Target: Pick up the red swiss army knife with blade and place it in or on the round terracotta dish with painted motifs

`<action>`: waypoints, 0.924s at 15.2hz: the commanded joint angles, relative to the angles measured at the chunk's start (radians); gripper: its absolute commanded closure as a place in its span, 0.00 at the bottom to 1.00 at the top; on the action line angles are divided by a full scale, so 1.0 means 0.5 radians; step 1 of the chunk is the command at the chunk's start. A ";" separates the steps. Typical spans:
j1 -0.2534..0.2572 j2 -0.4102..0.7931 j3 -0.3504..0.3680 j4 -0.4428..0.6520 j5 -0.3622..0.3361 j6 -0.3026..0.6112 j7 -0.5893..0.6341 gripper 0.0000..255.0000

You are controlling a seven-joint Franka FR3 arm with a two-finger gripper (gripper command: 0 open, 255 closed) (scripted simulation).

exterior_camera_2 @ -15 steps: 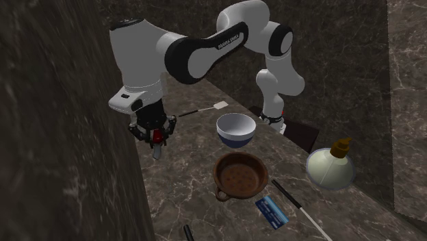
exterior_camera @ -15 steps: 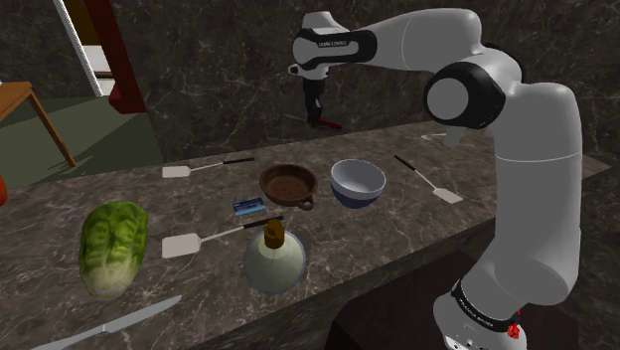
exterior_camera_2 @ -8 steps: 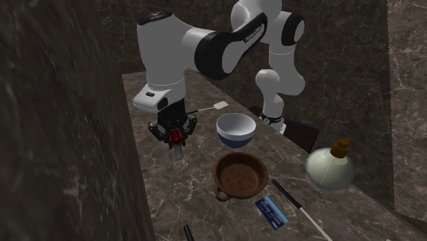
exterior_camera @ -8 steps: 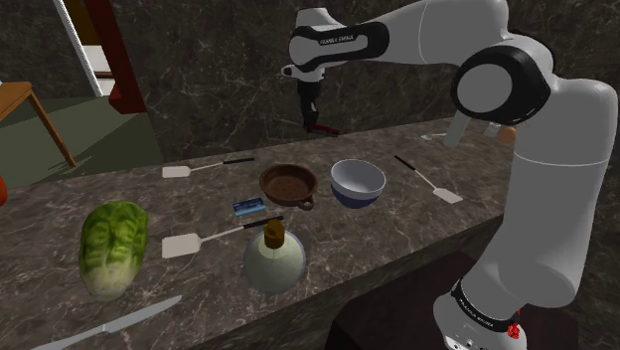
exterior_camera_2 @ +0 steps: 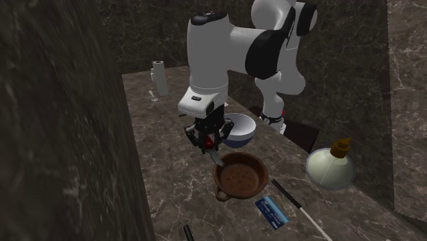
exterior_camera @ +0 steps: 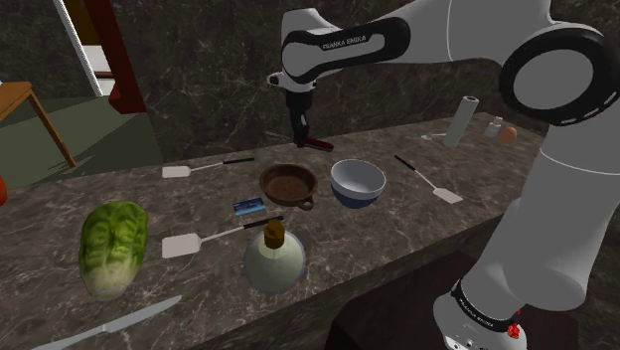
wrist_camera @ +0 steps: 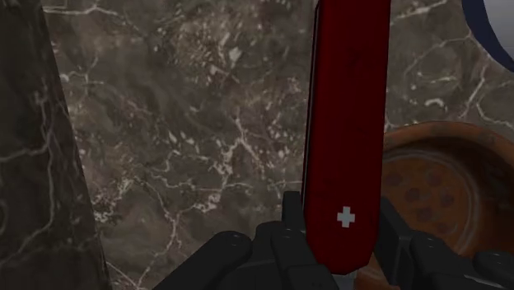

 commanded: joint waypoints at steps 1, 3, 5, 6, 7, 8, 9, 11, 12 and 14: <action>0.048 -0.067 0.030 -0.096 -0.009 0.027 0.083 1.00; 0.098 -0.125 0.065 -0.170 -0.015 0.041 0.170 1.00; 0.147 -0.175 0.104 -0.234 -0.019 0.052 0.259 1.00; 0.172 -0.197 0.123 -0.262 -0.020 0.057 0.303 1.00; 0.188 -0.212 0.138 -0.281 -0.020 0.060 0.334 1.00; 0.188 -0.207 0.138 -0.301 -0.020 0.085 0.335 1.00; 0.188 -0.202 0.138 -0.322 -0.020 0.111 0.336 1.00; 0.188 -0.189 0.138 -0.360 -0.021 0.162 0.337 1.00; 0.188 -0.182 0.138 -0.378 -0.021 0.188 0.337 1.00; 0.187 -0.167 0.138 -0.414 -0.021 0.238 0.338 1.00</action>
